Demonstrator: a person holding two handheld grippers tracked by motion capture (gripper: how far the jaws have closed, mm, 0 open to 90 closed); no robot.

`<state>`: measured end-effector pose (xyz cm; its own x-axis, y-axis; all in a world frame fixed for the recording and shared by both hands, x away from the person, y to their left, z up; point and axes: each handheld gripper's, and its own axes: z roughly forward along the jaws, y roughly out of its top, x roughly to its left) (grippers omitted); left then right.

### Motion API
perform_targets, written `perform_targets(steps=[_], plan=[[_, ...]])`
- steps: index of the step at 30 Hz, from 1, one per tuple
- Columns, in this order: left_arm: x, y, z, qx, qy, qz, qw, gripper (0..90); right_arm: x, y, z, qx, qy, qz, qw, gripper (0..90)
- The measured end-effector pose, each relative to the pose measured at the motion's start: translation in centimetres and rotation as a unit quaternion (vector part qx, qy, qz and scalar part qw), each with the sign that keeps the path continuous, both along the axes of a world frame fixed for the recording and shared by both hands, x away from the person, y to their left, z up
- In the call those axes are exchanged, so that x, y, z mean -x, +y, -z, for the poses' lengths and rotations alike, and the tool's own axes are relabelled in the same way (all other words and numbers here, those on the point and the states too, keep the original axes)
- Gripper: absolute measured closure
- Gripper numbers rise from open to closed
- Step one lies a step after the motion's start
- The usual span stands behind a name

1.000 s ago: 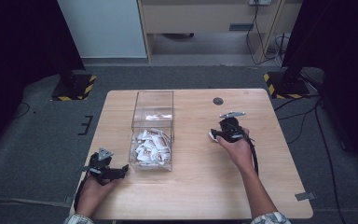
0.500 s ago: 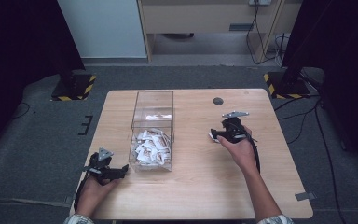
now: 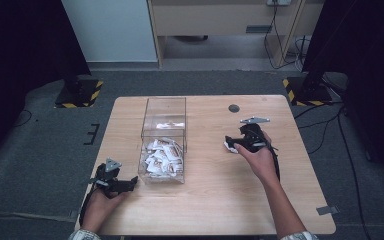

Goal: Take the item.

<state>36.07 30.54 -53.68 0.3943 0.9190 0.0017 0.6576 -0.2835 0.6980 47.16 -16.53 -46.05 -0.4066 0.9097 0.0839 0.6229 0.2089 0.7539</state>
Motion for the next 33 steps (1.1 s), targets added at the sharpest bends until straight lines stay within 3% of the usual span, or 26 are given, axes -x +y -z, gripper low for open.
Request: perform_targets(steps=[9,33], plan=[[0.0,0.0,0.0,0.000,0.000,0.000,1.0000,0.0,0.2,-0.6,-0.5,-0.005,-0.005,0.008,0.9999,11.7],[0.0,0.0,0.0,0.000,0.000,0.000,1.0000,0.0,2.5,-2.6,-1.0,-0.010,-0.022,0.011,0.9997,9.9]])
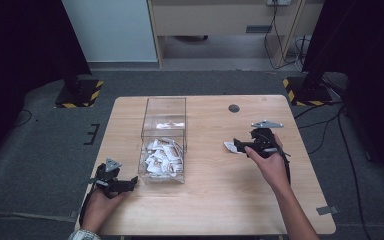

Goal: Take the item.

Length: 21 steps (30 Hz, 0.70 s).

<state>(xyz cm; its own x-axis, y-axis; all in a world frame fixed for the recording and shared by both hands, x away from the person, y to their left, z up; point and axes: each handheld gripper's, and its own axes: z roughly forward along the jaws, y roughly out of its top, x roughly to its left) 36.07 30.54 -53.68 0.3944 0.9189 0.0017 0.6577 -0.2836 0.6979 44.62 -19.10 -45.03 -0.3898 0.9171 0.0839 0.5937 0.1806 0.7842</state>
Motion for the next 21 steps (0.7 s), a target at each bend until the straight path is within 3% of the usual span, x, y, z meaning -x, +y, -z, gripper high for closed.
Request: perform_targets(steps=[12,21], plan=[[0.0,0.0,0.0,0.000,0.000,0.000,1.0000,0.0,1.7,-0.9,0.7,-0.003,0.000,0.001,1.0000,8.9],[0.0,0.0,0.0,0.000,0.000,0.000,1.0000,0.0,3.4,-1.5,2.1,0.007,0.008,-0.001,0.9999,7.8]])
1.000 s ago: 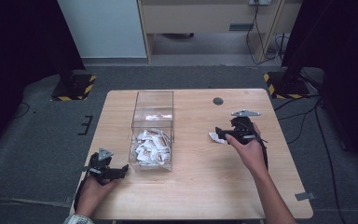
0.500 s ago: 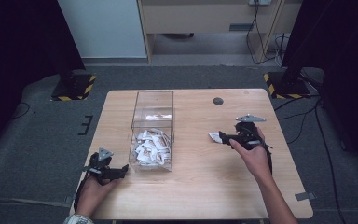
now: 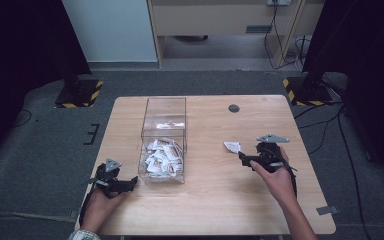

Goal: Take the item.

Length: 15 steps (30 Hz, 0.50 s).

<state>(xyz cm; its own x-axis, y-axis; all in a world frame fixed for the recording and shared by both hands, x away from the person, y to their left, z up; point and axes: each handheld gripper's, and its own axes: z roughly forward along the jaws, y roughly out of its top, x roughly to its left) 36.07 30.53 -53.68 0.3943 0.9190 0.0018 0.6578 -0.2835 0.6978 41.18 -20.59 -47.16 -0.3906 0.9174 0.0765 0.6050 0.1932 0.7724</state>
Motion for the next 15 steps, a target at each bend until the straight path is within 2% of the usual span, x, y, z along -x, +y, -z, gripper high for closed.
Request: perform_targets(steps=[15], plan=[[0.0,0.0,0.0,0.000,0.000,0.000,1.0000,0.0,2.2,0.4,2.7,0.008,0.018,-0.009,0.9998,8.2]])
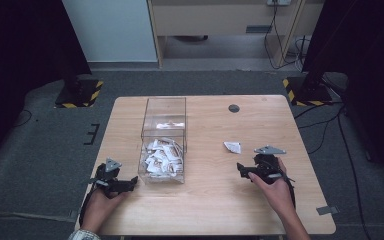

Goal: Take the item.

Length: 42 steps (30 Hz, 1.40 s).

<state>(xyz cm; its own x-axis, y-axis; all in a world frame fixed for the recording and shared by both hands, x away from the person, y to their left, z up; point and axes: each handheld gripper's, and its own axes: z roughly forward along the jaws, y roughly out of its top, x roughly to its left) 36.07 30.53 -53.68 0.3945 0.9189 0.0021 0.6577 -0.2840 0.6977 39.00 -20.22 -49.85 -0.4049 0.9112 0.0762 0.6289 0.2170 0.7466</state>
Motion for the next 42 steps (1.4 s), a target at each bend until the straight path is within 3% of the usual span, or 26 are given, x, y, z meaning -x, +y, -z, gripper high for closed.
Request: perform_targets(steps=[12,15,21,29,34,42], plan=[[0.0,0.0,0.0,0.000,0.000,0.000,1.0000,0.0,0.9,1.3,1.1,0.010,0.021,-0.019,0.9996,7.6],[0.0,0.0,0.0,0.000,0.000,0.000,1.0000,0.0,1.1,2.0,1.4,0.014,0.038,-0.029,0.9988,6.9],[0.0,0.0,0.0,0.000,0.000,0.000,1.0000,0.0,1.6,4.0,2.1,0.021,0.047,-0.053,0.9973,5.6],[0.0,0.0,0.0,0.000,0.000,0.000,1.0000,0.0,2.0,6.0,3.7,0.056,0.032,-0.057,0.9963,1.3],[0.0,0.0,0.0,0.000,0.000,0.000,1.0000,0.0,2.4,6.1,4.1,0.048,0.014,-0.046,0.9977,0.6],[0.0,0.0,0.0,0.000,0.000,0.001,1.0000,0.0,3.1,5.9,4.1,0.047,0.014,-0.065,0.9967,0.4]])
